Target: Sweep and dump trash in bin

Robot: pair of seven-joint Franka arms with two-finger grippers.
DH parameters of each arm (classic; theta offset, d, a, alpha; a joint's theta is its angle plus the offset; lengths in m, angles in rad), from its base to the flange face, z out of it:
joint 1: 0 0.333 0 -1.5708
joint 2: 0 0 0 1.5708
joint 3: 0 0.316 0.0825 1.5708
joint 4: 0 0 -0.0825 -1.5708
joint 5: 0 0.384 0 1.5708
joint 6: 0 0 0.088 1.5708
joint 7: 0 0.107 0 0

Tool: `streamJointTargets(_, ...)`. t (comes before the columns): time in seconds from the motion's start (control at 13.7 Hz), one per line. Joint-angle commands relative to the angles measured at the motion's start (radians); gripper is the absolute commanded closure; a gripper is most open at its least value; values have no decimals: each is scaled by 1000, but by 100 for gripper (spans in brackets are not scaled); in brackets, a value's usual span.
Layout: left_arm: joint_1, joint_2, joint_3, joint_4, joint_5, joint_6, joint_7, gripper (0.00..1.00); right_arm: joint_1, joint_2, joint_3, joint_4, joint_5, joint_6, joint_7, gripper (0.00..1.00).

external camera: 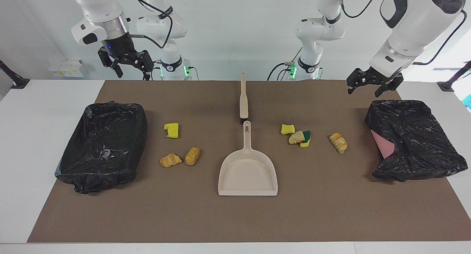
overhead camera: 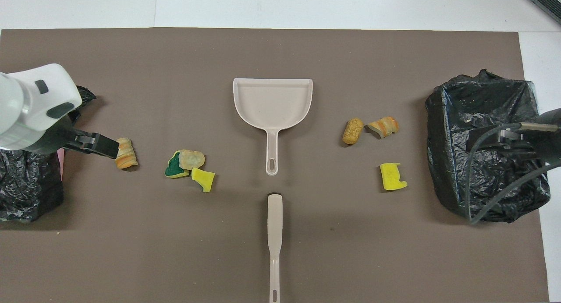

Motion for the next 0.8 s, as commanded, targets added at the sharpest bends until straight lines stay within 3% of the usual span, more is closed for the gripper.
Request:
streamJointTargets(0.0,-65,-108,13,-184,-12,100,-8,0,-13,-3,5,9,0,-16,-4,0)
streamJointTargets(0.51,-302,-151,13,-453,-35,320,-196,0,-13,-6,4,-4,0,9,8,0)
streamJointTargets(0.73,-434,-146,13,-561,-37,445,-350,0,-9,-32,4,-73,-1,49,11,0)
